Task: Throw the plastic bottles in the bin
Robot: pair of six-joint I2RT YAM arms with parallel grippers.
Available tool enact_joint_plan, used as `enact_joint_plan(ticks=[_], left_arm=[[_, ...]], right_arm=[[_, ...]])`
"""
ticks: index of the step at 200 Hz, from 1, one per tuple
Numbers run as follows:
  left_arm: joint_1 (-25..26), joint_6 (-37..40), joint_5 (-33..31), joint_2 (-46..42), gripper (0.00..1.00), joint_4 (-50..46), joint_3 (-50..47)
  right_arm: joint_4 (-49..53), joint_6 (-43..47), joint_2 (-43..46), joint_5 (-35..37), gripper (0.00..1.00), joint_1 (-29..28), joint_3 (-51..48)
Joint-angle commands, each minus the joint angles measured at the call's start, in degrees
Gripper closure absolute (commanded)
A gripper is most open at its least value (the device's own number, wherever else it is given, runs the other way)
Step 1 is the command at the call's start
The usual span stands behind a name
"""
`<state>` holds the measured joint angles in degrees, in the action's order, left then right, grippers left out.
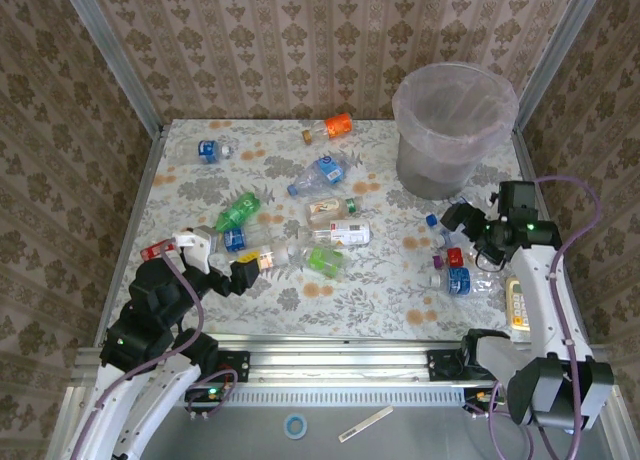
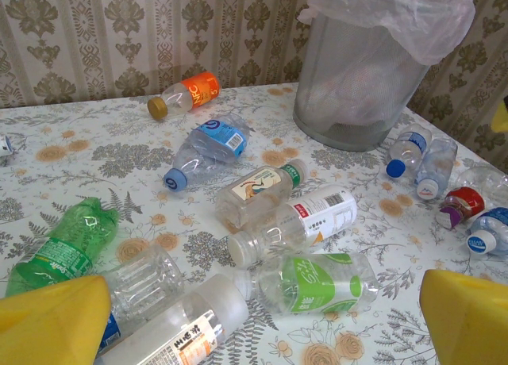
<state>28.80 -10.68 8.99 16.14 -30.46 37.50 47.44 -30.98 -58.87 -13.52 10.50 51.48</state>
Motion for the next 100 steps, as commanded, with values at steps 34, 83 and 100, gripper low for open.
enact_joint_plan(ticks=[34, 83, 100], left_arm=[[-0.49, 1.34, -0.25, -0.45, 0.0, -0.66, 1.44], [-0.49, 1.36, 0.0, -0.75, 0.0, -0.57, 1.31], [-0.49, 1.29, 0.23, -0.76, 0.0, -0.48, 1.35]], right_arm=[[-4.6, -1.63, -3.52, 0.47, 0.06, 6.16, -5.47], [-7.79, -0.69, -6.35, 2.73, 0.09, 10.08, -7.4], [-9.3, -0.23, -7.45, 1.95, 0.12, 11.01, -7.49]])
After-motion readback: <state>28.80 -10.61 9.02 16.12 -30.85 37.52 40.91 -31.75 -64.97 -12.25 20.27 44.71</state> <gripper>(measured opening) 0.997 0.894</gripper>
